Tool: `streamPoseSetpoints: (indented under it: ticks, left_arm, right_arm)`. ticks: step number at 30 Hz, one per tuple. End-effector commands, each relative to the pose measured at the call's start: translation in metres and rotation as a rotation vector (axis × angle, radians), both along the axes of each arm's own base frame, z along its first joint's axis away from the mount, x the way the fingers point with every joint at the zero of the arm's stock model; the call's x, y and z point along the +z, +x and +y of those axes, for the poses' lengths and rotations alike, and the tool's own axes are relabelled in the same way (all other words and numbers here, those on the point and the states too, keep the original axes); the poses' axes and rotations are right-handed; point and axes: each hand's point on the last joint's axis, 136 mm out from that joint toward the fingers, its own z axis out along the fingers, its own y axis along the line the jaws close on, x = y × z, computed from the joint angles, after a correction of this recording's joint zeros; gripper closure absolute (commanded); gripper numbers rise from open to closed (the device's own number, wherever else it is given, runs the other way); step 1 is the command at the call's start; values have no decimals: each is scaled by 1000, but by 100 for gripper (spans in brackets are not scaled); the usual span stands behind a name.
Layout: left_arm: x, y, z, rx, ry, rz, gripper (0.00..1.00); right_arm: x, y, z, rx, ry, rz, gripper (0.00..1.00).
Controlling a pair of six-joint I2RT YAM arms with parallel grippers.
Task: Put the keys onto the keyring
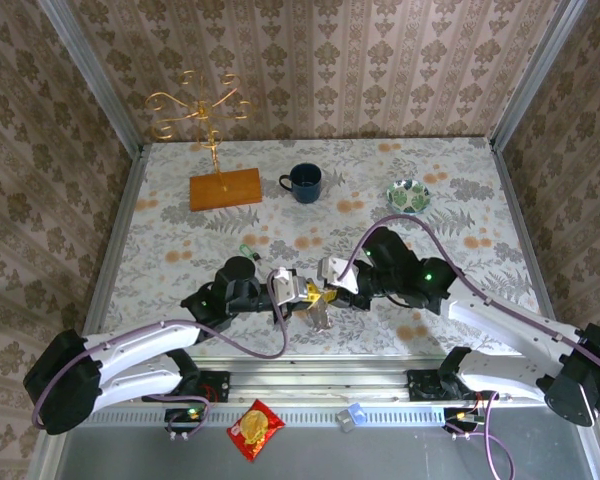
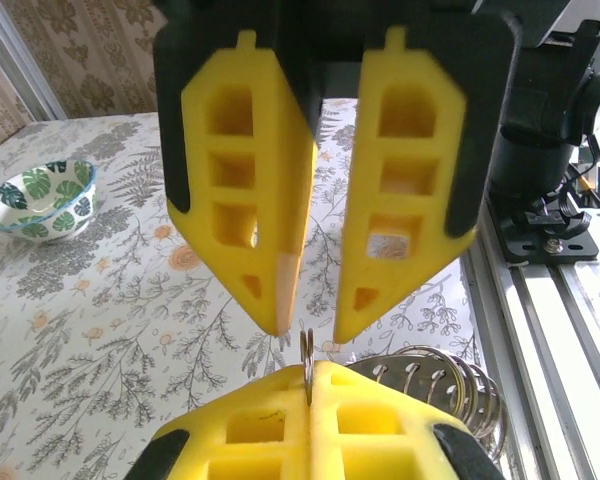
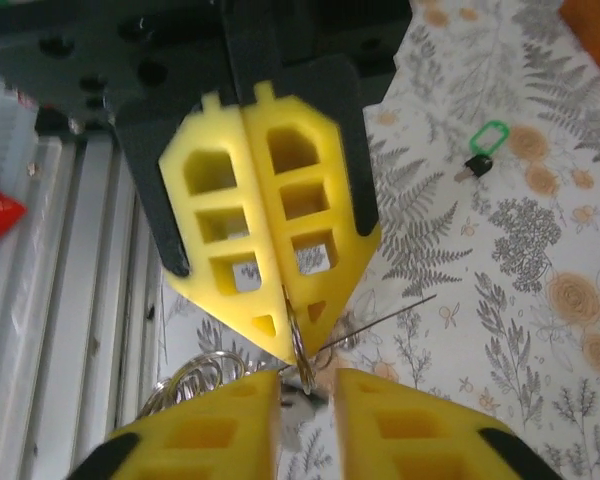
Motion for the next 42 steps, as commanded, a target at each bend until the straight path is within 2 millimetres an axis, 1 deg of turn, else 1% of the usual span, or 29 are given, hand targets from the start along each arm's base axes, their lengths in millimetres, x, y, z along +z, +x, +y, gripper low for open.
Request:
streamPoseSetpoints:
  ticks: [1,3,6,14,21,24,28,29,36,42]
  left_arm:
    - [25,1,2,10,-91,-39,100]
    - [29,1,4,16,-114,-36,100]
    - [32,1,5,21,-140,-27,100]
    - [41,0,7,16,-214,-4,100]
    - [47,-1,10,0,-260,40,100]
    - [50,-2,10,-8,-272,49,100]
    - [48,0,9,-2,-270,62,100]
    - [48,-3,9,-23,-270,65,100]
    - [49,-3,8,-32,-279,73,100]
    - [52,-3,7,-34,-287,73,100]
  right_arm:
    - [15,7,-6,-66,100,-20,71]
    - [10,4,-8,-74,101,-1,69]
    - [4,0,-6,-73,109,31,67]
    - [-7,-5,8,-47,129,47,65]
    - [-17,0,13,-51,144,6,61]
    - [-15,3,15,-58,170,-16,61]
    - [-10,5,14,-73,201,-43,61]
    - [-10,6,12,-84,206,-53,61]
    - [-2,8,14,-106,261,-62,53]
    - [-2,14,16,-126,268,-84,52]
